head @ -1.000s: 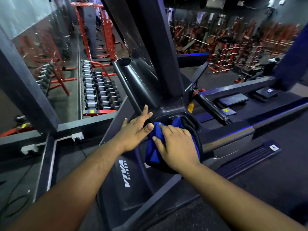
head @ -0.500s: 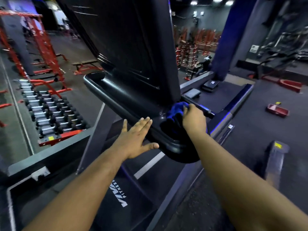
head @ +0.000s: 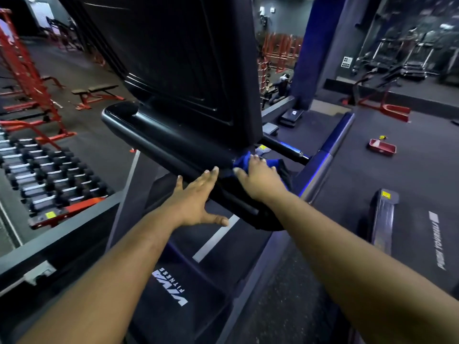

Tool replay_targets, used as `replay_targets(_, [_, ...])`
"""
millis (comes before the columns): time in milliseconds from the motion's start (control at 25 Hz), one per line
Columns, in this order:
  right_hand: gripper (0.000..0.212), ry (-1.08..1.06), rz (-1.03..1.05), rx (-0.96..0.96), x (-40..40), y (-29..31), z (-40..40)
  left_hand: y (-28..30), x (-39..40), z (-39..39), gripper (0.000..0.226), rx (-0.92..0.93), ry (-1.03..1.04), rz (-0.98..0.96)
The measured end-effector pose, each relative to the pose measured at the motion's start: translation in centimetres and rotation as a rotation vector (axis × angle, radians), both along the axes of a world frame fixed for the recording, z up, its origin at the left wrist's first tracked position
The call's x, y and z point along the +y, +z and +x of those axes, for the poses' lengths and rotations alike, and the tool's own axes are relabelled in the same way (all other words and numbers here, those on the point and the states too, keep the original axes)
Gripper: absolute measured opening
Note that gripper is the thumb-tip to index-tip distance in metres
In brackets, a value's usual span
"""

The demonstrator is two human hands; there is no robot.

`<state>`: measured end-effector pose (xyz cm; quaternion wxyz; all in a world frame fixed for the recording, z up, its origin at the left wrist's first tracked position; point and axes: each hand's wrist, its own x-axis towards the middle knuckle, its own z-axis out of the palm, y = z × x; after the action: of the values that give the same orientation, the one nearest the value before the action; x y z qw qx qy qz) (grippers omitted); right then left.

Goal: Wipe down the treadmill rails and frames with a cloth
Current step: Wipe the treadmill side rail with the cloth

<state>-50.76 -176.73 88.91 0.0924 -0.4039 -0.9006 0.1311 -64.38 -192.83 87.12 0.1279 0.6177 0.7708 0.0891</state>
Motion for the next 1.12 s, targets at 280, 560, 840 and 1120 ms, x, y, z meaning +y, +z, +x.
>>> replay_targets(280, [0.068, 0.646, 0.315, 0.064, -1.0, -1.4, 8.6, -0.2, 0.4, -0.3, 0.148, -0.08, 0.012, -0.007])
replay_targets(560, [0.069, 0.247, 0.155, -0.036, -1.9, -1.0, 3.8, 0.9, 0.4, 1.3, 0.138, 0.027, 0.062, -0.046])
replay_targets(840, [0.073, 0.414, 0.139, 0.055, 5.9, -0.3, 10.6, 0.8, 2.3, 3.7, 0.131, 0.154, 0.023, 0.037])
replay_targets(1120, [0.049, 0.203, 0.312, -0.047, -2.1, -0.7, 5.2, -1.1, 3.8, 2.1, 0.146, -0.233, -0.004, 0.232])
